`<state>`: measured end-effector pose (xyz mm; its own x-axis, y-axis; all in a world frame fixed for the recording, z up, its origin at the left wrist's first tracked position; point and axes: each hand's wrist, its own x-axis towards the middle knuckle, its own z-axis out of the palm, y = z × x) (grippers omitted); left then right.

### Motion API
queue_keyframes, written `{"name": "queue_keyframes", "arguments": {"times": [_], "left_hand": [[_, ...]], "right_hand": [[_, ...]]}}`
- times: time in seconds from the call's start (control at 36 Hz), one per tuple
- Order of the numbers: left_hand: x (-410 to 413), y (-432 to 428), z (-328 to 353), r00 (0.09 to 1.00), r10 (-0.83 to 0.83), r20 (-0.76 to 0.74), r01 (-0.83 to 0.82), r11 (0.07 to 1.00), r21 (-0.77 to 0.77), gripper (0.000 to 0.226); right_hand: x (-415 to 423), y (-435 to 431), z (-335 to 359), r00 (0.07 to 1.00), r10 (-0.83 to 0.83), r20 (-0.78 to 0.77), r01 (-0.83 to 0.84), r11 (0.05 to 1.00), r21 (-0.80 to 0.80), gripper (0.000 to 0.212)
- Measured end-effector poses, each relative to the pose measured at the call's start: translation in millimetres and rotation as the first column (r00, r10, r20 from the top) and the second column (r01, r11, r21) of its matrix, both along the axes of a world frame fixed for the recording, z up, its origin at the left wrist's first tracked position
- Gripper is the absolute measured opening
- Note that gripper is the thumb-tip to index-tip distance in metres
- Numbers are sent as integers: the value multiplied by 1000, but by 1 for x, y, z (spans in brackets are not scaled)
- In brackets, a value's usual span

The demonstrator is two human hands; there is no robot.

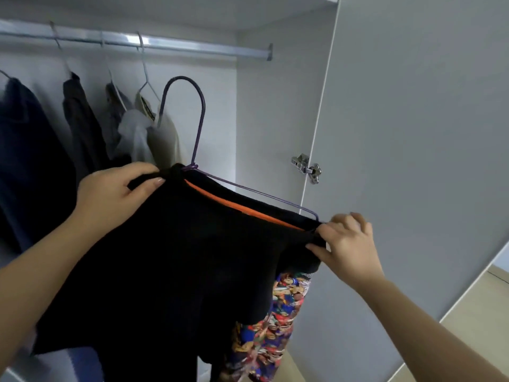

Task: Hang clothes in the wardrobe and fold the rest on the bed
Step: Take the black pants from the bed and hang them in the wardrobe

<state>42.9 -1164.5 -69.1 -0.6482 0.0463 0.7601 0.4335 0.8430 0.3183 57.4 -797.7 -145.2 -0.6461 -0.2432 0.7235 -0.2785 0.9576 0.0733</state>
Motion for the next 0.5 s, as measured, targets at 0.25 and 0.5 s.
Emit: {"name": "queue_keyframes", "arguments": {"times": [0.25,0.5], "left_hand": [[-2,-4,-15,973,-16,-230,-65,938,-340,57],[6,39,-23,997,-6,-82,-11,979,-205,40]], "right_hand": [[4,-10,22,913,231,335,-75,905,-419,12],[10,-39,30,842,503,193,-243,675,-697,44]]}}
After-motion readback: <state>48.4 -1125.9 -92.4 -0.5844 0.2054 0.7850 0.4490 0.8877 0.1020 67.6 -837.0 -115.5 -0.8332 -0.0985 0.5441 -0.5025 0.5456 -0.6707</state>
